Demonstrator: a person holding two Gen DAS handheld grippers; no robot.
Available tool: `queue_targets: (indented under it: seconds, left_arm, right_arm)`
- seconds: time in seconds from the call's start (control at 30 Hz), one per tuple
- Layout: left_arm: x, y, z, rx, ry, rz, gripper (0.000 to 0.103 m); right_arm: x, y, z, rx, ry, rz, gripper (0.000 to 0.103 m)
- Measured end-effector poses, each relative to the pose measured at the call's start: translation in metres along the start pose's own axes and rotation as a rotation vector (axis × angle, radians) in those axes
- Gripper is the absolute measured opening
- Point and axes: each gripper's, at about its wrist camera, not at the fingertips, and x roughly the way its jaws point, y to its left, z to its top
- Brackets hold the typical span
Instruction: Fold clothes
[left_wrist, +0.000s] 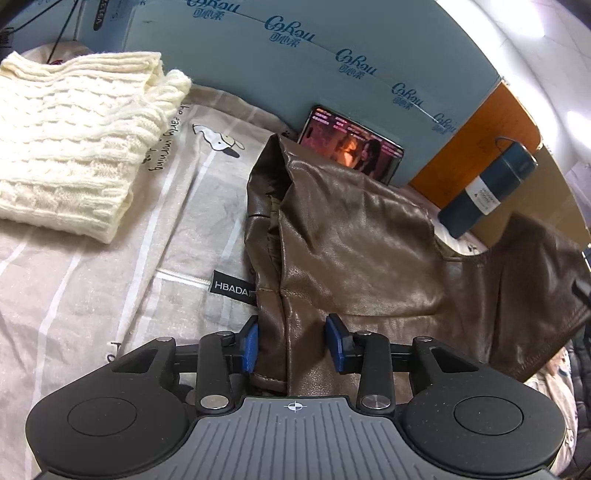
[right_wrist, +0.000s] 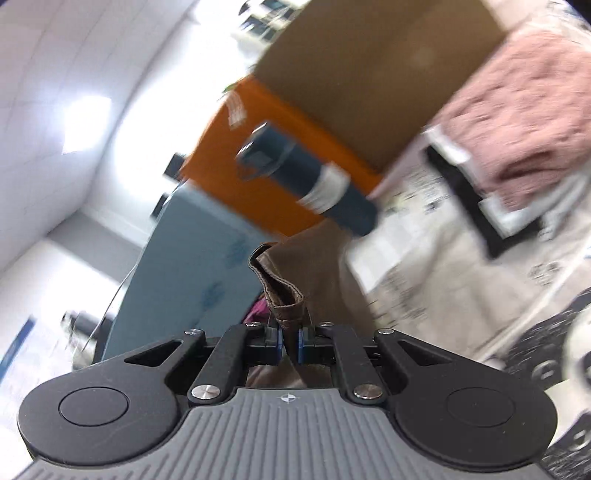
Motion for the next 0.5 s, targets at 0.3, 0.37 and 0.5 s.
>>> queue_targets:
  seconds: [0.3, 0.37, 0.5]
  left_arm:
    - [-0.001, 0.009, 0.003, 0.000, 0.021, -0.061, 0.035]
    - [-0.001, 0.011, 0.003, -0.004, 0.025, -0.071, 0.035]
    - [-0.005, 0.014, 0.005, -0.015, 0.014, -0.079, 0.035]
  right_arm:
    - [0.041, 0.065, -0.065, -0.152, 0.224, 0.050, 0.007]
    - [0.048, 0.071, -0.080, -0.181, 0.279, 0.047, 0.007]
    - [0.068, 0.079, -0.111, -0.289, 0.399, 0.003, 0.007]
